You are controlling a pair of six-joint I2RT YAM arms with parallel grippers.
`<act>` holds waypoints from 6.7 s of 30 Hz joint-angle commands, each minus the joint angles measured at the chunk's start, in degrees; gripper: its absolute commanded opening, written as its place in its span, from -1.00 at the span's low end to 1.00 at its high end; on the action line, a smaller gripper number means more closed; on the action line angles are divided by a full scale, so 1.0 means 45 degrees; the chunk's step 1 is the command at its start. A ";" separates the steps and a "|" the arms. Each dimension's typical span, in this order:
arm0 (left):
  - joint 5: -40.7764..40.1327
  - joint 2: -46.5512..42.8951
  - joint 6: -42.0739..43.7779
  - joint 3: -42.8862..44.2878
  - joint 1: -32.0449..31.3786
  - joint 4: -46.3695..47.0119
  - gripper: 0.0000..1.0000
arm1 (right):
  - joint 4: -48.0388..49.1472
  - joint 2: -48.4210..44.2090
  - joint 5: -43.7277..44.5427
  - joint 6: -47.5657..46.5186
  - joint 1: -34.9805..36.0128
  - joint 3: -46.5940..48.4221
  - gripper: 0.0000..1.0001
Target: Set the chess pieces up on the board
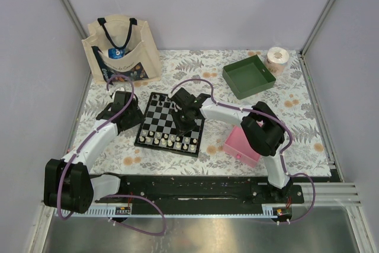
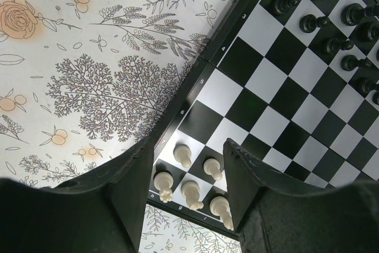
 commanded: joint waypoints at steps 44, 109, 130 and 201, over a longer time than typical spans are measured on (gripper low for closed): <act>-0.0033 0.0156 0.0185 0.0097 0.0058 0.0408 0.08 | -0.0026 -0.1007 -0.0143 -0.0436 0.0501 0.0188 -0.14; 0.0065 0.0312 0.0244 0.0097 0.0058 0.0408 0.07 | -0.0515 -0.0010 0.0169 -0.0534 0.0521 0.0931 -0.24; -0.0033 0.0215 0.0166 0.0058 0.0078 0.0408 0.07 | -0.0612 0.0185 0.0032 -0.0592 0.0541 0.0911 -0.31; -0.0013 0.0156 0.0205 0.0097 0.0058 0.0311 0.07 | -0.1257 -0.0166 0.0677 -0.0768 0.0697 0.1771 -0.24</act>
